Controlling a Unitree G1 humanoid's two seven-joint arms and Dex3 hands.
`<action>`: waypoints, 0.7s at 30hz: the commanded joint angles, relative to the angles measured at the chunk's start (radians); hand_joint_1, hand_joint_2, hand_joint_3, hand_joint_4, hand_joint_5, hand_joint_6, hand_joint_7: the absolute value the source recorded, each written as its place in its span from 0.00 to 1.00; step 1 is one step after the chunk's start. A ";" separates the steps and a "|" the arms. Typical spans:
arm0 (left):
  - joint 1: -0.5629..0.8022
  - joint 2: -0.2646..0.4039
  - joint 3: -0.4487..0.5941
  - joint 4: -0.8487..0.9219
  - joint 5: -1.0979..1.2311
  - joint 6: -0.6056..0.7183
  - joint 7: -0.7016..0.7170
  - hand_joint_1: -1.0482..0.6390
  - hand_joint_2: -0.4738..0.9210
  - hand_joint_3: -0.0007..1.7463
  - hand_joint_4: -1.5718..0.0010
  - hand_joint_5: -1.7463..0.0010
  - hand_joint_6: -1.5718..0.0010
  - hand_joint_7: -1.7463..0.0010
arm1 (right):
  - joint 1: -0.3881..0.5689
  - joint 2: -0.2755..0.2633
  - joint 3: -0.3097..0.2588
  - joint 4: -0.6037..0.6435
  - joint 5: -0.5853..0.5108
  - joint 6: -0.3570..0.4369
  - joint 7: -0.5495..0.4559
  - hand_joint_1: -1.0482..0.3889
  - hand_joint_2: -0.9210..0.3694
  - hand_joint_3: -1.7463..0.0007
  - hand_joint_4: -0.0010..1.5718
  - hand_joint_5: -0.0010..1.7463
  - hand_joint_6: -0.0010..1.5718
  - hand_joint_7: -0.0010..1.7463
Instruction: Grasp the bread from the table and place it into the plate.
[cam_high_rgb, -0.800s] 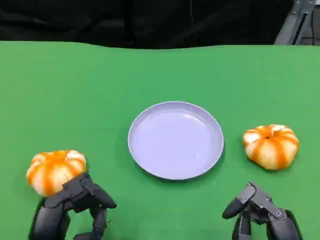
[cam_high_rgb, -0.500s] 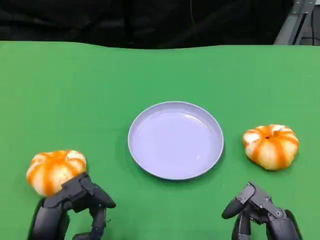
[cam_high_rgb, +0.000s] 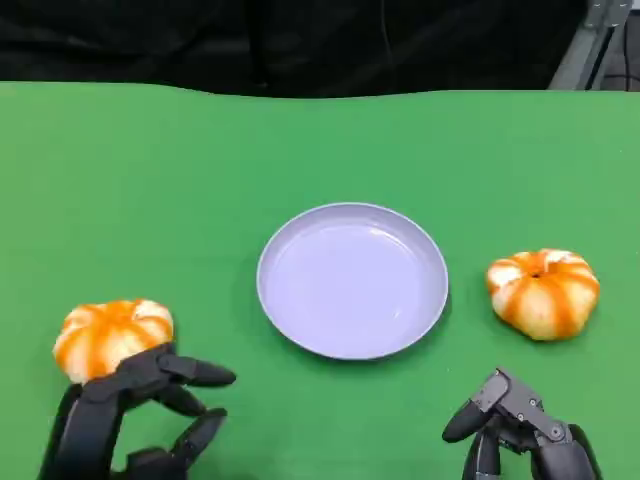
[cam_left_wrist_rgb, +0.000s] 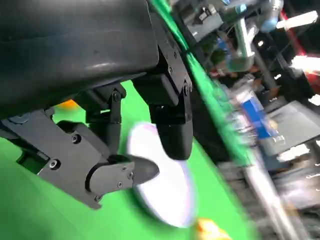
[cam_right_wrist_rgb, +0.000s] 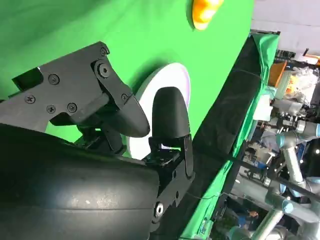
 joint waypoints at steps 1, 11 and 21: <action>0.026 0.043 0.011 -0.156 0.235 0.200 0.052 0.32 1.00 0.06 0.72 0.57 0.54 0.99 | 0.010 -0.003 0.000 -0.023 -0.001 -0.002 -0.007 0.58 0.23 0.14 0.53 1.00 0.32 1.00; -0.051 0.223 -0.088 -0.240 0.690 0.527 -0.014 0.26 1.00 0.06 0.94 0.64 0.74 1.00 | 0.017 0.001 0.006 -0.037 -0.010 0.000 -0.015 0.58 0.22 0.14 0.51 1.00 0.31 1.00; -0.223 0.275 -0.221 -0.059 0.812 0.756 -0.133 0.23 1.00 0.04 1.00 0.66 0.80 1.00 | 0.027 0.007 0.017 -0.052 0.013 0.009 0.003 0.58 0.22 0.14 0.51 1.00 0.31 1.00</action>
